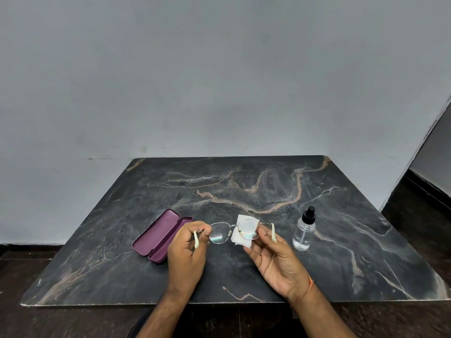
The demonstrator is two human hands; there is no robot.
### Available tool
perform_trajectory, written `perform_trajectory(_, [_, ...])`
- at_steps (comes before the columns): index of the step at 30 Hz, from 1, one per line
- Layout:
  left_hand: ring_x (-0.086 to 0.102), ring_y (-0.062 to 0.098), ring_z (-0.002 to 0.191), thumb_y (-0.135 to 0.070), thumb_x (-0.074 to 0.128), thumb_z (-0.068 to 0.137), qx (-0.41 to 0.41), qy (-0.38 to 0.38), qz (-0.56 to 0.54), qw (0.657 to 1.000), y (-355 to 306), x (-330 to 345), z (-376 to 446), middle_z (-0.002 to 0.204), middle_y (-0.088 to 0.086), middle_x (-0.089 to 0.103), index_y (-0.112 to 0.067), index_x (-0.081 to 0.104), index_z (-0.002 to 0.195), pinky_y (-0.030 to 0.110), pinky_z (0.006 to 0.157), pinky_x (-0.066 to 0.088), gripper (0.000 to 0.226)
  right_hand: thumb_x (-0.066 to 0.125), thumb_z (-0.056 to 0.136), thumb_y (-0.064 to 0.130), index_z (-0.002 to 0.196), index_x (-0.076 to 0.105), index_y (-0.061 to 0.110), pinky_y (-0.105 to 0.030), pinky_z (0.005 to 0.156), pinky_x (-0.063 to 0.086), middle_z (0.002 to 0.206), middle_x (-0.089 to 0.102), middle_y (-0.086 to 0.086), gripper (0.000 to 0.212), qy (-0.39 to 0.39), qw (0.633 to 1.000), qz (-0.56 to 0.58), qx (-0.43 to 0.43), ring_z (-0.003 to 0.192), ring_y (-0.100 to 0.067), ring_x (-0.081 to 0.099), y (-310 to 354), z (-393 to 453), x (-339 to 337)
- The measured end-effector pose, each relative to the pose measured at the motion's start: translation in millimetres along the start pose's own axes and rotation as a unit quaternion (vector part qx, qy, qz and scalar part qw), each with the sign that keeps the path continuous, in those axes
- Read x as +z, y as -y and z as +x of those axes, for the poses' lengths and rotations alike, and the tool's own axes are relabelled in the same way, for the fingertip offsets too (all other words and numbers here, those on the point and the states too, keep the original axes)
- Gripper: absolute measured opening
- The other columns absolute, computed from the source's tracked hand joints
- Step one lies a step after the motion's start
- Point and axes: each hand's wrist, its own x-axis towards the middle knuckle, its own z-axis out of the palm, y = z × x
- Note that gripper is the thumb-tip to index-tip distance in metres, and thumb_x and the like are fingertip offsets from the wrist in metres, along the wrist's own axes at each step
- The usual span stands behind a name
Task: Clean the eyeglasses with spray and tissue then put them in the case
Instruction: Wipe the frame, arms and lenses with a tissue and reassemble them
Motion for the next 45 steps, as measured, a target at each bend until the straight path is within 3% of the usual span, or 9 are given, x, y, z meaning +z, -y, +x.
perform_trajectory(4, [0.072, 0.009, 0.094, -0.006, 0.071, 0.100, 0.010, -0.006, 0.011, 1.000, -6.4, 0.0, 0.2, 0.097, -0.007, 0.075, -0.013, 0.076, 0.097, 0.011, 0.076, 0.054, 0.009, 0.062, 0.089, 0.001, 0.101, 0.081, -0.004, -0.034, 0.071, 0.068, 0.113, 0.078, -0.027, 0.023, -0.018, 0.999, 0.006, -0.035, 0.095, -0.032, 0.081, -0.8, 0.9, 1.7])
perform_trajectory(7, [0.073, 0.014, 0.090, -0.010, 0.070, 0.101, 0.003, -0.001, -0.002, 1.000, -4.9, 1.0, 0.0, 0.096, -0.002, 0.076, -0.016, 0.075, 0.096, 0.013, 0.073, 0.053, 0.009, 0.061, 0.088, -0.006, 0.089, 0.082, 0.000, -0.033, 0.075, 0.068, 0.095, 0.081, -0.016, 0.021, -0.029, 0.997, 0.012, -0.066, 0.088, -0.024, 0.082, -0.9, -0.3, 4.5])
perform_trajectory(11, [0.073, 0.014, 0.092, 0.002, 0.071, 0.100, 0.006, 0.011, 0.003, 1.000, -1.7, 0.5, -0.9, 0.099, -0.002, 0.076, -0.019, 0.075, 0.097, 0.013, 0.076, 0.054, 0.021, 0.063, 0.087, -0.003, 0.078, 0.085, 0.011, -0.035, 0.085, 0.065, 0.097, 0.082, -0.011, 0.028, -0.040, 0.996, 0.020, -0.072, 0.091, -0.022, 0.082, -1.5, -0.2, 5.0])
perform_trajectory(16, [0.073, 0.012, 0.095, 0.003, 0.072, 0.099, 0.008, 0.012, 0.017, 1.000, -4.4, -0.4, -0.9, 0.099, -0.005, 0.076, -0.017, 0.076, 0.098, 0.011, 0.078, 0.054, 0.020, 0.062, 0.092, 0.007, 0.109, 0.080, 0.002, -0.040, 0.079, 0.068, 0.115, 0.078, -0.024, 0.025, -0.032, 0.999, 0.015, -0.008, 0.096, -0.032, 0.081, -1.5, -0.9, 3.9])
perform_trajectory(21, [0.074, 0.013, 0.095, -0.014, 0.071, 0.100, 0.004, -0.002, 0.010, 1.000, -9.6, 1.2, -1.3, 0.102, -0.013, 0.075, -0.026, 0.075, 0.099, 0.013, 0.078, 0.055, 0.012, 0.062, 0.090, 0.007, 0.111, 0.073, -0.002, -0.040, 0.073, 0.068, 0.108, 0.079, -0.025, 0.026, -0.049, 0.999, 0.014, -0.012, 0.091, -0.033, 0.081, -2.6, 0.5, 2.6])
perform_trajectory(27, [0.072, 0.009, 0.096, 0.008, 0.072, 0.097, 0.015, 0.012, 0.029, 0.999, -6.3, 0.6, -0.1, 0.097, -0.006, 0.076, -0.014, 0.076, 0.095, 0.008, 0.077, 0.052, 0.022, 0.065, 0.088, 0.004, 0.091, 0.084, 0.008, -0.036, 0.078, 0.068, 0.105, 0.081, -0.018, 0.020, -0.048, 0.997, 0.016, -0.050, 0.092, -0.026, 0.082, -2.3, 0.2, 4.8])
perform_trajectory(31, [0.073, 0.011, 0.095, -0.002, 0.074, 0.099, 0.022, 0.023, 0.026, 0.999, -6.4, 0.1, -0.6, 0.098, -0.007, 0.076, -0.018, 0.077, 0.097, 0.010, 0.077, 0.053, 0.016, 0.065, 0.092, 0.011, 0.119, 0.075, 0.003, -0.040, 0.080, 0.067, 0.119, 0.077, -0.022, 0.030, -0.043, 0.999, 0.020, -0.027, 0.101, -0.031, 0.079, -2.7, 1.0, 2.2])
perform_trajectory(36, [0.073, 0.012, 0.094, -0.021, 0.070, 0.099, 0.019, 0.008, 0.019, 1.000, -9.3, -0.9, -0.1, 0.100, -0.014, 0.075, -0.024, 0.076, 0.098, 0.016, 0.074, 0.056, 0.006, 0.064, 0.094, 0.014, 0.123, 0.071, -0.007, -0.037, 0.078, 0.068, 0.122, 0.074, -0.030, 0.037, -0.041, 0.999, 0.008, -0.021, 0.101, -0.033, 0.079, -4.4, 3.1, 0.5])
perform_trajectory(45, [0.075, 0.013, 0.095, -0.002, 0.075, 0.097, 0.014, 0.022, 0.003, 1.000, -3.0, 1.6, -1.1, 0.101, -0.009, 0.077, -0.024, 0.077, 0.097, 0.013, 0.078, 0.056, 0.022, 0.065, 0.090, 0.003, 0.133, 0.064, 0.000, -0.041, 0.083, 0.065, 0.118, 0.078, -0.017, 0.043, -0.043, 0.997, 0.032, -0.051, 0.098, -0.024, 0.079, -5.6, 7.0, -2.6])
